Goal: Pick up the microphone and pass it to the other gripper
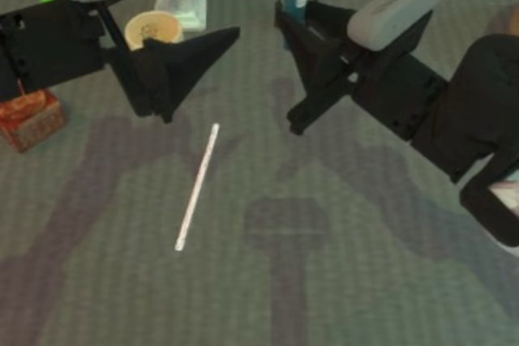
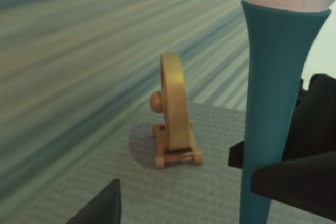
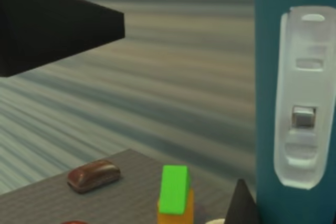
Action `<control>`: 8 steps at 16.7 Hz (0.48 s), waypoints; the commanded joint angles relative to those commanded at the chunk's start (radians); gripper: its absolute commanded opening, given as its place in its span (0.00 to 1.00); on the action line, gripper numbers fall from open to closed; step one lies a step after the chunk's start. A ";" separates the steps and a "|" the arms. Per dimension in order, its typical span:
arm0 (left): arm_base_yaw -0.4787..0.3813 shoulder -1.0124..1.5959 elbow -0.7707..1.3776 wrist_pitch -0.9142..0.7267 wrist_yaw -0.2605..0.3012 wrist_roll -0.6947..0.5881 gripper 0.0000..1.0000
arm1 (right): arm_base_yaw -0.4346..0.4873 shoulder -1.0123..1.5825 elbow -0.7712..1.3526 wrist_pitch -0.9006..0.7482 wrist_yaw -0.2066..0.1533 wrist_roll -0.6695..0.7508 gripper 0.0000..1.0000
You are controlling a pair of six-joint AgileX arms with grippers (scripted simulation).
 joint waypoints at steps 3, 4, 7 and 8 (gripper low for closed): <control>0.003 -0.001 -0.002 -0.001 -0.004 -0.001 1.00 | 0.000 0.000 0.000 0.000 0.000 0.000 0.00; -0.008 0.012 0.009 0.002 -0.012 -0.001 1.00 | 0.000 0.000 0.000 0.000 0.000 0.000 0.00; -0.071 0.095 0.077 0.022 -0.069 -0.004 1.00 | 0.000 0.000 0.000 0.000 0.000 0.000 0.00; -0.097 0.131 0.107 0.030 -0.095 -0.005 1.00 | 0.000 0.000 0.000 0.000 0.000 0.000 0.00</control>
